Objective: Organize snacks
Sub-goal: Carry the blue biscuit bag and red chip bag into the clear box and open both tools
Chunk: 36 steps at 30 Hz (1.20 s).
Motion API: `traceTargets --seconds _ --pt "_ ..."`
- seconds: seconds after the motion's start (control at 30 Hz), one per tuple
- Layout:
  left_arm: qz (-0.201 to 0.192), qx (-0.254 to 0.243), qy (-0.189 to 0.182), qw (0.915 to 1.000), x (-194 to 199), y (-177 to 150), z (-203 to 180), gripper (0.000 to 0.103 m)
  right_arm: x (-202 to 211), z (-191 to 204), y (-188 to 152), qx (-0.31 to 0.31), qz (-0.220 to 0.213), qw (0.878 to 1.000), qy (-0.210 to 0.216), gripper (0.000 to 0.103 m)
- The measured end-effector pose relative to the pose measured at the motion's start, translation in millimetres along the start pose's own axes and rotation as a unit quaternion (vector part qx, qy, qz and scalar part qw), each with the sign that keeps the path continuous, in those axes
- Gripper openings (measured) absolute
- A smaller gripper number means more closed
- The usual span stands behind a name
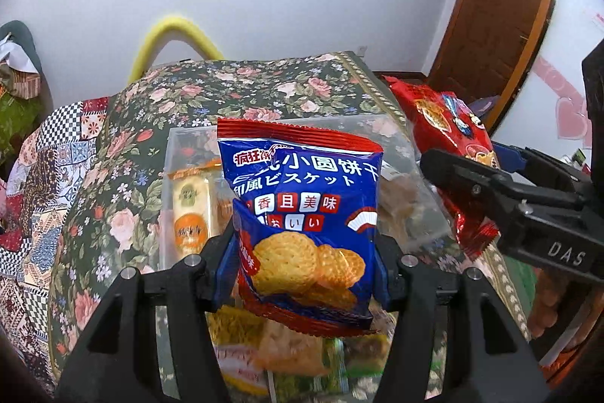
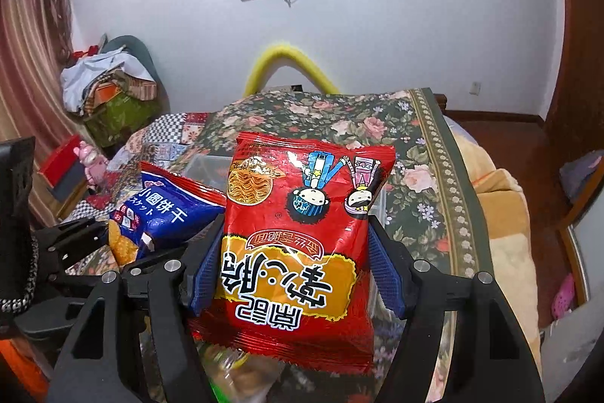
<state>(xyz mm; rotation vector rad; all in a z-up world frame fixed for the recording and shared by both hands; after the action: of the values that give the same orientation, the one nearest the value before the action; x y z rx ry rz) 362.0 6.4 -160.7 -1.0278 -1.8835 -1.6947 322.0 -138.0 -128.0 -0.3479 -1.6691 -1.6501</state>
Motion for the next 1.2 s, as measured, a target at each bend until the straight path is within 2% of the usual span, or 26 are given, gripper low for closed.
traceTargets --seconds 0.23,0.73,0.93,1.2 --pt "0.013 0.028 -0.003 0.9995 -29 13 17 0.057 -25 -8 8 0.009 0.021 1.0 -0.006 0.066" --pt "0.019 0.02 0.019 0.9994 -63 31 29 0.06 -64 -13 11 0.028 0.066 0.997 -0.011 0.067" --pt "0.019 0.03 0.007 0.9994 -57 30 28 0.07 -59 -21 14 0.011 0.068 0.998 -0.001 0.07" --pt "-0.004 0.025 0.007 0.9996 -17 28 18 0.072 -29 -19 11 0.017 0.05 0.999 0.002 0.071"
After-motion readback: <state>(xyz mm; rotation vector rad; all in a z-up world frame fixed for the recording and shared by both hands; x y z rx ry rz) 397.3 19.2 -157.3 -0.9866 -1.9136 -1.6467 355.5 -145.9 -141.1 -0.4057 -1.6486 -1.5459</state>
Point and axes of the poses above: each gripper's, at about its wrist camera, not at the fingertips, and x roughly against the way its jaws point, z to its left, y to its top, the point moved 4 cm from there along -x, roughly the way its jaws point, and after that the axes turned 4 degrees about -y, right-handed, at the moved point
